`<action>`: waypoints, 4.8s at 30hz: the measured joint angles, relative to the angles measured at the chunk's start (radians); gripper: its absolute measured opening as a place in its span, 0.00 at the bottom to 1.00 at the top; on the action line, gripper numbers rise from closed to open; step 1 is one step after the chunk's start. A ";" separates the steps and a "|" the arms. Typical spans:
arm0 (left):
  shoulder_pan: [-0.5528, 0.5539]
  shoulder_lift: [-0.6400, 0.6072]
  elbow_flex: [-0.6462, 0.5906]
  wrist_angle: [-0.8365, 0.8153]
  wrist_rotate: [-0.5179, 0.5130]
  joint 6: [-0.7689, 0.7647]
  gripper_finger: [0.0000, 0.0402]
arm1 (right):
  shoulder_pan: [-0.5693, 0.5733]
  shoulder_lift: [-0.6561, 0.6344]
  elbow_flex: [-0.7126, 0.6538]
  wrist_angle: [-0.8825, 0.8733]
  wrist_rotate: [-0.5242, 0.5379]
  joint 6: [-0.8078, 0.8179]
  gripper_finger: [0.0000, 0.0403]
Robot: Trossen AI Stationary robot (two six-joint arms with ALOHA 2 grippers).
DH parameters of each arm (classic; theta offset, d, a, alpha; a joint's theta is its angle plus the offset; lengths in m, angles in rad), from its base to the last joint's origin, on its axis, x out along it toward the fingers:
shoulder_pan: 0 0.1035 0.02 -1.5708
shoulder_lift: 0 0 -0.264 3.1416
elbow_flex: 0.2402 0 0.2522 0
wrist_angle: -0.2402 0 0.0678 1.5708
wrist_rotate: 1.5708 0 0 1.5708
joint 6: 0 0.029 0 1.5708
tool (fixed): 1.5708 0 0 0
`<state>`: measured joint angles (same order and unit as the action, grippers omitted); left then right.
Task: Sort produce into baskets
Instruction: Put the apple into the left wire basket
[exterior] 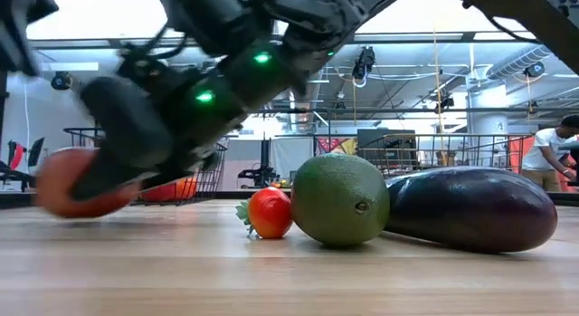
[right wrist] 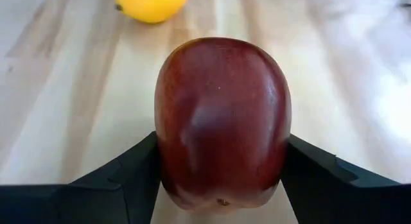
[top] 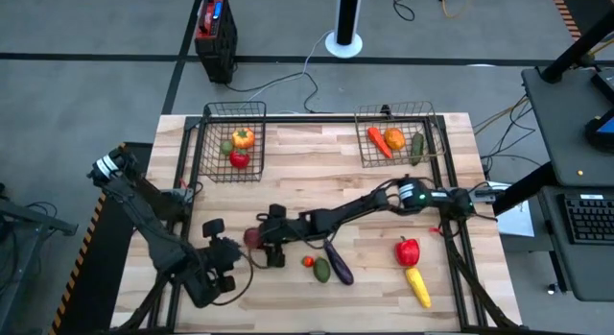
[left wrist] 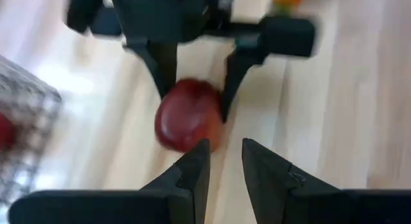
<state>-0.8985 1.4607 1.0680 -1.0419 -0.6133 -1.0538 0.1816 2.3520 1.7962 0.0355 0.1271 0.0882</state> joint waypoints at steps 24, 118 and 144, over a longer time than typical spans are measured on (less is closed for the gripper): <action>0.066 -0.091 0.003 0.518 -0.399 0.794 0.19 | 0.017 -0.501 -0.853 1.081 -0.005 -0.248 0.65; 0.455 -0.065 -0.571 2.221 0.193 1.478 0.65 | 0.030 -0.476 -0.878 1.341 -0.069 -0.245 0.77; 0.463 -0.368 -0.440 1.476 -0.300 1.345 0.64 | 0.030 -0.673 -0.878 0.836 0.270 -0.253 0.81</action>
<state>-0.4353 1.0928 0.6283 0.4337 -0.9136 0.2911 0.2111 1.6786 0.9184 0.8712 0.3972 -0.1644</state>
